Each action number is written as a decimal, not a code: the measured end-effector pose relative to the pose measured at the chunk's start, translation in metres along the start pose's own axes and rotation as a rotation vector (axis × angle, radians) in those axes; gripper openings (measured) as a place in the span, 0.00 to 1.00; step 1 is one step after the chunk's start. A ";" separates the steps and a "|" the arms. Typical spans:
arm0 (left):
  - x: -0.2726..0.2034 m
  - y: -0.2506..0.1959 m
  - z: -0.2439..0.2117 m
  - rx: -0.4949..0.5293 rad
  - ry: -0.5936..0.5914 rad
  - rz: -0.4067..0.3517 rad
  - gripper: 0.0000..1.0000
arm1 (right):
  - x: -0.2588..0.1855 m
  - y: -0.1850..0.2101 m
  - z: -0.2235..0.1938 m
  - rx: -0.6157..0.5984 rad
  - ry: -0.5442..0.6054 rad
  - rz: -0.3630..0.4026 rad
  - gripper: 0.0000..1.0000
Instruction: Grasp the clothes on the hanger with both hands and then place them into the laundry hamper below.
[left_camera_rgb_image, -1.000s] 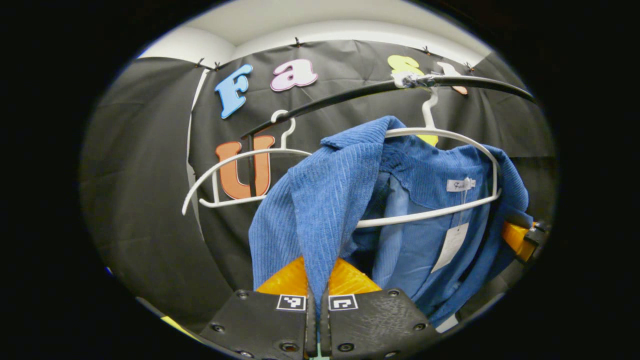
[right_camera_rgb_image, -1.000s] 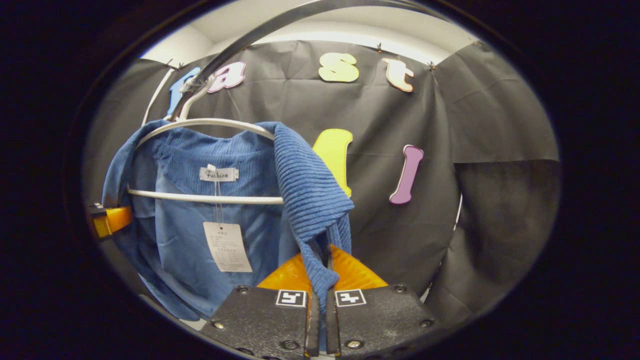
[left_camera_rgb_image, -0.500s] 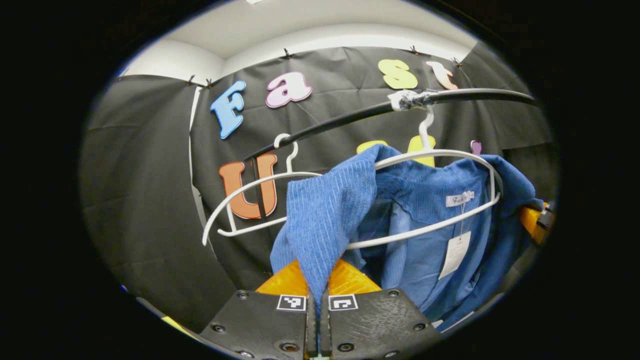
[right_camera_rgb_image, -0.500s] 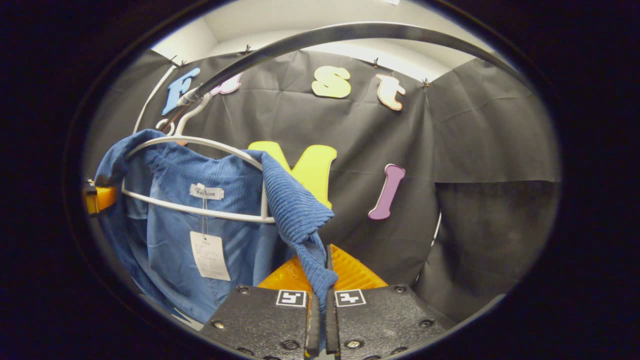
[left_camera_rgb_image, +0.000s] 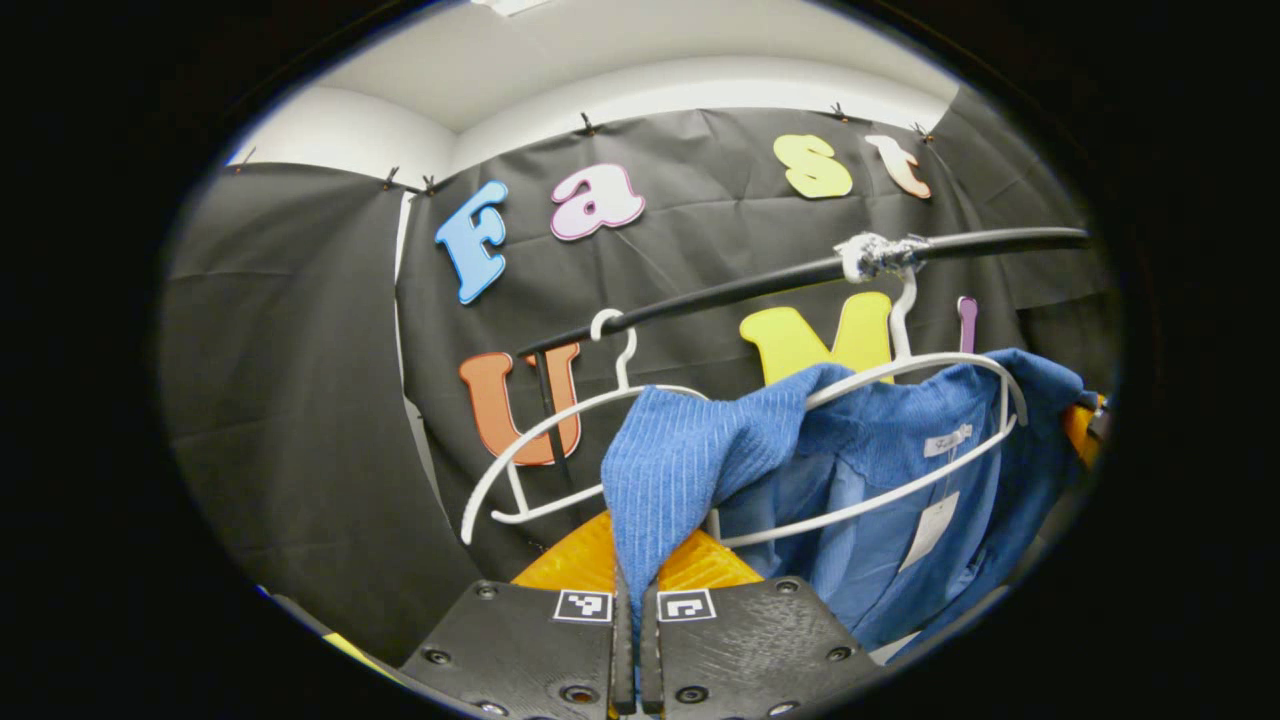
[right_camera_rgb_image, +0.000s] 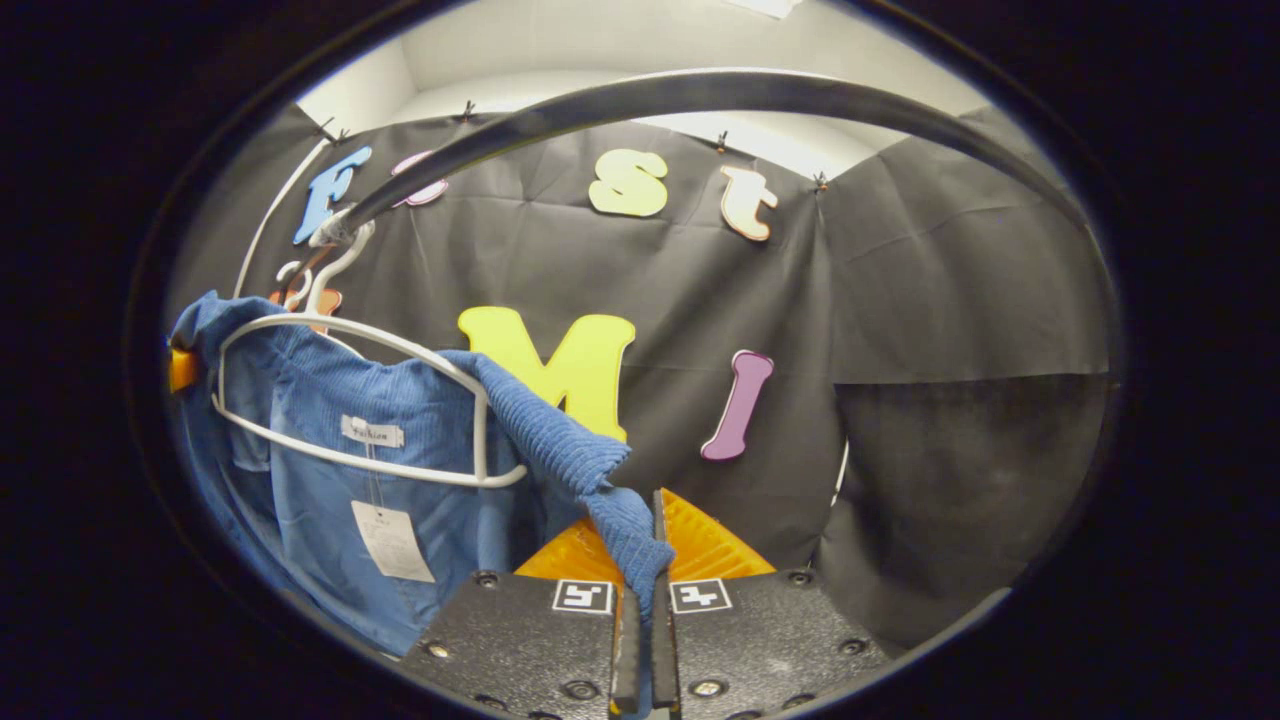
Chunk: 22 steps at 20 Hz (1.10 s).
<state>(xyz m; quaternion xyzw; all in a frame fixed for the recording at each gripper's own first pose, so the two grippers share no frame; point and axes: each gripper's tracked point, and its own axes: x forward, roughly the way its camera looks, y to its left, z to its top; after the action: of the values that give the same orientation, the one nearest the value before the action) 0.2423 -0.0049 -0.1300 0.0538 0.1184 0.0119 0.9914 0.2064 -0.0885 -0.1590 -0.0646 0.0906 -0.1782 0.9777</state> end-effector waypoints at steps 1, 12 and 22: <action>0.002 0.004 0.004 0.001 -0.005 0.003 0.02 | 0.000 -0.003 0.005 -0.006 -0.017 -0.012 0.08; 0.020 0.031 0.029 0.000 -0.026 0.019 0.07 | 0.022 -0.013 0.011 0.036 -0.065 -0.067 0.08; 0.048 0.048 0.029 -0.020 -0.018 -0.046 0.03 | 0.043 -0.007 0.003 0.104 -0.089 -0.099 0.08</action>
<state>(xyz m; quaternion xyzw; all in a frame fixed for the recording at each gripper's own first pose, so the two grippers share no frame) 0.2956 0.0416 -0.1084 0.0410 0.1108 -0.0101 0.9929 0.2445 -0.1105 -0.1614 -0.0258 0.0344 -0.2275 0.9728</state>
